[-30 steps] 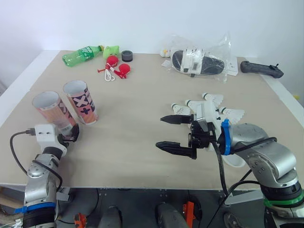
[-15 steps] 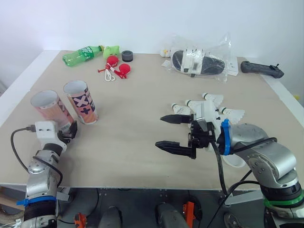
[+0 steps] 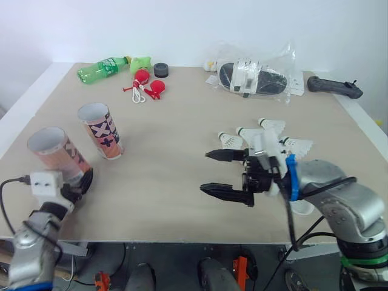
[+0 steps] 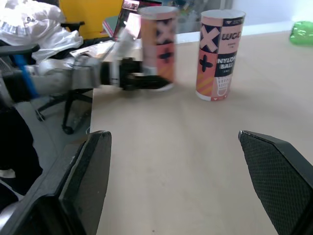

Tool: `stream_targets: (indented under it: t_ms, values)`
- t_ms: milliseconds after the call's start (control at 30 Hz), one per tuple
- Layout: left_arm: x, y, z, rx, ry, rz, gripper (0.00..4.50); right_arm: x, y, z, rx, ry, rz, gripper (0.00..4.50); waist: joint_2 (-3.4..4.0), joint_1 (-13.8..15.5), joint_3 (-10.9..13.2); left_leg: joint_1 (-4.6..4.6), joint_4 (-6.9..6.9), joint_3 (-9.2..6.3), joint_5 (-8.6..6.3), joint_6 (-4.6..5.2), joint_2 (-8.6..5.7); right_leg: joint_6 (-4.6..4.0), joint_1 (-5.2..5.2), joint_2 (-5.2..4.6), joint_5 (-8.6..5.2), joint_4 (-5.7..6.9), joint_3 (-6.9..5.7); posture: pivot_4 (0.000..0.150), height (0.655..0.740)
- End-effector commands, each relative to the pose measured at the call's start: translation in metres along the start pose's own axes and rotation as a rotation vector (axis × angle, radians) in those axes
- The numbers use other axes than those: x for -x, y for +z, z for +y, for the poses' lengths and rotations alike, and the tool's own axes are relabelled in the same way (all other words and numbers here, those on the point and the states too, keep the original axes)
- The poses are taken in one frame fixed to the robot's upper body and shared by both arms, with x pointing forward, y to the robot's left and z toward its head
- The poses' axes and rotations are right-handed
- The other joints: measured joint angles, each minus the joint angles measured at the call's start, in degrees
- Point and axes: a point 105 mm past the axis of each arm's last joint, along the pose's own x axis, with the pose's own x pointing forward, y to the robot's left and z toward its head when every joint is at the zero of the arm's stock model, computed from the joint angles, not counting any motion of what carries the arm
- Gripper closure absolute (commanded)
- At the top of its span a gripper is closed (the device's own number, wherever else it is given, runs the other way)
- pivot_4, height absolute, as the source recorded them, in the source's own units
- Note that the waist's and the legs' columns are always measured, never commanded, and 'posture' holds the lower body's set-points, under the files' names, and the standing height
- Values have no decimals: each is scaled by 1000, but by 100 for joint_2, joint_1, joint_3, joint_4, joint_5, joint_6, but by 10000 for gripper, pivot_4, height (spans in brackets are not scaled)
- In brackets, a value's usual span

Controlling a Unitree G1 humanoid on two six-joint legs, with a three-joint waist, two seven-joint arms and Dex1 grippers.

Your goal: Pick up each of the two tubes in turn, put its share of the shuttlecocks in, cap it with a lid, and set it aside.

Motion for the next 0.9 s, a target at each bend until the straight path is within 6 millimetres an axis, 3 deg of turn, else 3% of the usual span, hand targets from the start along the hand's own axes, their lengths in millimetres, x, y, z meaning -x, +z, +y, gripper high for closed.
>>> stream_targets:
  t_ms: [33,200,300,400,500,633,900]
  values:
    - [24,25,-36,-132,-312,60,10659,16,11,-3,-1,-22,-7,0,11,22,5,2,-1,2,-1,-1,-2,-3,3,-7,-5,-2,-1,1500,7400]
    - [33,20,-63,-266,-611,259,10659,26,-3,-18,-4,-142,42,0,20,22,19,10,4,13,0,0,-9,-36,2,-23,-22,-2,-8,1500,7400]
    - [4,42,-77,-342,-720,265,10659,30,-19,-29,42,-310,77,0,23,39,27,9,9,20,3,5,-11,-35,-1,-29,-19,-1,-13,1500,7400]
    - [-15,51,-88,-438,-809,301,10659,37,-27,-34,85,-471,86,0,23,53,29,1,12,16,5,3,-11,-33,0,-27,-19,-1,-17,1500,7400]
    - [-21,45,-91,-527,-890,373,10659,46,-34,-34,141,-615,107,0,48,-59,36,-18,9,30,-3,-9,-10,8,-13,-31,-8,-5,-7,1500,7400]
    - [-32,43,-97,-573,-970,396,10659,61,-41,-32,170,-788,117,0,55,-28,38,-38,-7,2,-35,38,-7,-43,-33,-11,-30,14,-21,1500,7400]
    - [-47,39,-105,-634,-1027,389,10659,75,-58,-21,121,-886,152,0,73,49,37,-59,20,-10,-39,45,-10,-41,-28,-17,-31,13,-39,1500,7400]
